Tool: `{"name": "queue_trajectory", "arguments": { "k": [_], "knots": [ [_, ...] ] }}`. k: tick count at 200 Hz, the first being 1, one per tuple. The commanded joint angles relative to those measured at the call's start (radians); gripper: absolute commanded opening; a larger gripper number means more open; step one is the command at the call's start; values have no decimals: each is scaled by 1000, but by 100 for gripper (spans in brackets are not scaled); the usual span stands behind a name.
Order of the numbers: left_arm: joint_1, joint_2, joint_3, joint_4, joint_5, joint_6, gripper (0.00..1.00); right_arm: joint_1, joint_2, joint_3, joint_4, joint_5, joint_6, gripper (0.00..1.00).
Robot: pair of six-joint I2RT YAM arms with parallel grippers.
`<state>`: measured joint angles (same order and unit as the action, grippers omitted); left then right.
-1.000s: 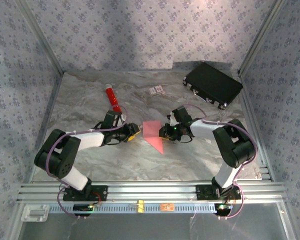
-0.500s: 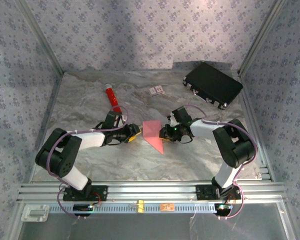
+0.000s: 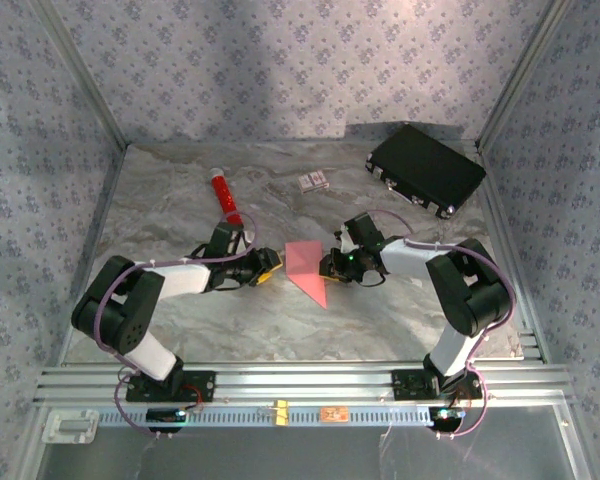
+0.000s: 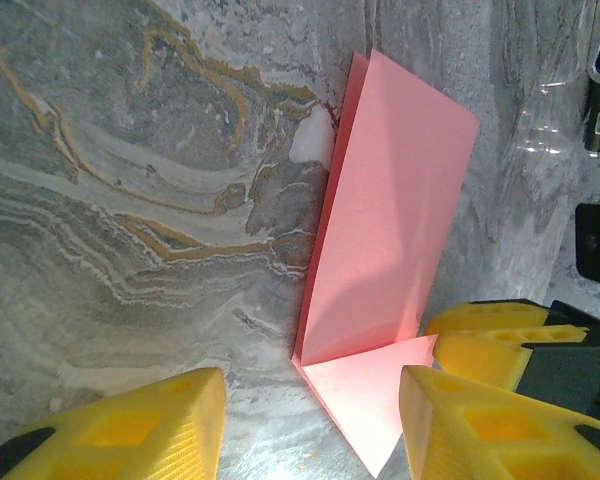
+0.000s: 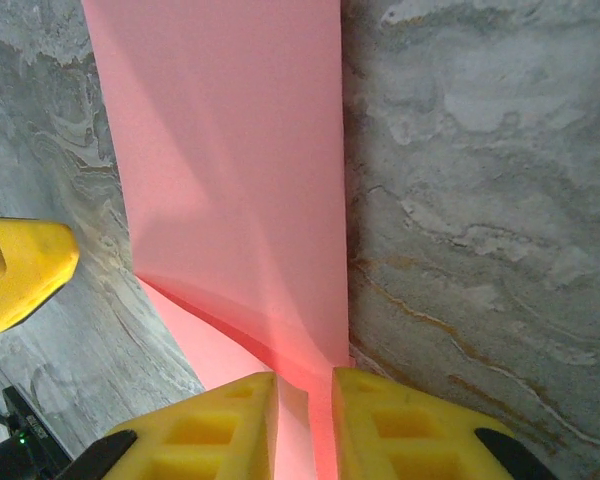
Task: Fold a paper plane with a square sheet of paper (pick it up from the middle)
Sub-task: Fourth fold the wing at the center of the table.
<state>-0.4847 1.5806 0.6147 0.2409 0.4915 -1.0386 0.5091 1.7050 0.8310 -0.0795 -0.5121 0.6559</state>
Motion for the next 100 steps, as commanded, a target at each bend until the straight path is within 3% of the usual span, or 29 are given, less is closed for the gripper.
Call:
{"name": "queue_trajectory", "arguments": {
  "k": [1,50,100],
  "knots": [
    [-5,18,26,25,29,-5,49,-1,-35,6,-16,-3,-19,20],
    [-6,40,43,22,50,7,49,-7,-62,-9,-14,-3,-19,9],
    [-6,69,78,18,73,13,50,-29,-88,-40,30,-38,-19,6]
  ]
}}
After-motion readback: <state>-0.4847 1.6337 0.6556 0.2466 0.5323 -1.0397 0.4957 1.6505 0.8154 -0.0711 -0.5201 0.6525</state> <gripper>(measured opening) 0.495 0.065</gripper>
